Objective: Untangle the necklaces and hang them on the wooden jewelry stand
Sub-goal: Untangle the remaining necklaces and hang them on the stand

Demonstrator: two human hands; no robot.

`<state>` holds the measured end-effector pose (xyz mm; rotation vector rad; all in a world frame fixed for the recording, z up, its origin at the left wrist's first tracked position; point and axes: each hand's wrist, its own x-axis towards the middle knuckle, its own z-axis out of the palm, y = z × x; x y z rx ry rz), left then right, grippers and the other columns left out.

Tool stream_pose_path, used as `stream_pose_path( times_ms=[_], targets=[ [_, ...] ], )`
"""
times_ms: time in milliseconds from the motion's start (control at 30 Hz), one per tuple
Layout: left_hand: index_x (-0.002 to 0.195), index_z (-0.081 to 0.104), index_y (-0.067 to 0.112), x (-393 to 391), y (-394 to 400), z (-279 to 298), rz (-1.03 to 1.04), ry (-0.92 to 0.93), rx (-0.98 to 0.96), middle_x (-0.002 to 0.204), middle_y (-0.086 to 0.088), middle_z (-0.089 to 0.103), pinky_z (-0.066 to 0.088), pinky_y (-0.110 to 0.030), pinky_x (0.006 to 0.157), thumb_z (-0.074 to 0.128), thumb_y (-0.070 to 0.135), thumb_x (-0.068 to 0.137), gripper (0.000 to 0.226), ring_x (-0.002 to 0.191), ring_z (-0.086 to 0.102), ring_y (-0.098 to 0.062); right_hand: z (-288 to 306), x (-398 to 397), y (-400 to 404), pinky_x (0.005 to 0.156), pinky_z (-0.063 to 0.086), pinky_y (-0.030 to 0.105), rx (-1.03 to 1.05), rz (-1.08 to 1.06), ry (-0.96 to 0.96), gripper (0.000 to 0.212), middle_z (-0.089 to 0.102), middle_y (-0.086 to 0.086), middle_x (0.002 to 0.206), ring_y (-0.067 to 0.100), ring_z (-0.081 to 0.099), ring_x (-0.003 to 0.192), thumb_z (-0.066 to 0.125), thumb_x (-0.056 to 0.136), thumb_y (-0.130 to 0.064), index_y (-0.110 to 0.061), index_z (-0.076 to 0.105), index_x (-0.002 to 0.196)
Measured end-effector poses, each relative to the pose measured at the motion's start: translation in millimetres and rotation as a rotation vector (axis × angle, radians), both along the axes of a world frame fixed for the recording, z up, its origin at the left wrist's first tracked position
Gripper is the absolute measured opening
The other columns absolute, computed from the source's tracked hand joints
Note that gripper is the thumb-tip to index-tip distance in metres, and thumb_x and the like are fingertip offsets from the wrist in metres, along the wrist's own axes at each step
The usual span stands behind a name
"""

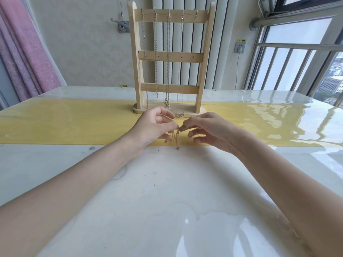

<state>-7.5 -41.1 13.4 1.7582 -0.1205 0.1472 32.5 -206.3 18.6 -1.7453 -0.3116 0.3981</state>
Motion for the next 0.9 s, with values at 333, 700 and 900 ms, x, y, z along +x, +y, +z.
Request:
stream_pose_path(
  times_ms=[333, 700, 900],
  targets=[
    [0.089, 0.057, 0.015, 1, 2, -2, 0.040, 0.090, -0.071, 0.075, -0.004, 0.063, 0.052, -0.016, 0.056, 0.069, 0.005, 0.082, 0.018, 0.058, 0.058, -0.004, 0, -4, 11, 0.054, 0.037, 0.020, -0.139, -0.061, -0.245, 0.022, 0.054, 0.004, 0.067, 0.013, 0.041, 0.057, 0.073, 0.080, -0.009, -0.011, 0.062, 0.061],
    [0.089, 0.045, 0.015, 0, 1, 3, -0.195, 0.090, 0.011, 0.076, 0.000, 0.064, 0.049, -0.020, 0.058, 0.067, 0.004, 0.082, 0.026, 0.057, 0.053, -0.015, 4, -2, 0, 0.057, 0.036, 0.023, 0.064, 0.203, 0.161, 0.019, 0.055, -0.002, 0.073, 0.013, 0.048, 0.064, 0.050, 0.089, -0.004, -0.012, 0.056, 0.073],
    [0.089, 0.046, 0.018, -1, 1, 4, -0.174, 0.013, 0.238, 0.063, 0.010, 0.063, 0.047, -0.019, 0.056, 0.061, 0.002, 0.086, 0.022, 0.050, 0.051, -0.010, 2, 2, -1, 0.056, 0.037, 0.023, 0.077, 0.185, 0.156, 0.024, 0.053, 0.000, 0.070, 0.012, 0.051, 0.060, 0.051, 0.087, 0.000, -0.011, 0.055, 0.066]
  ],
)
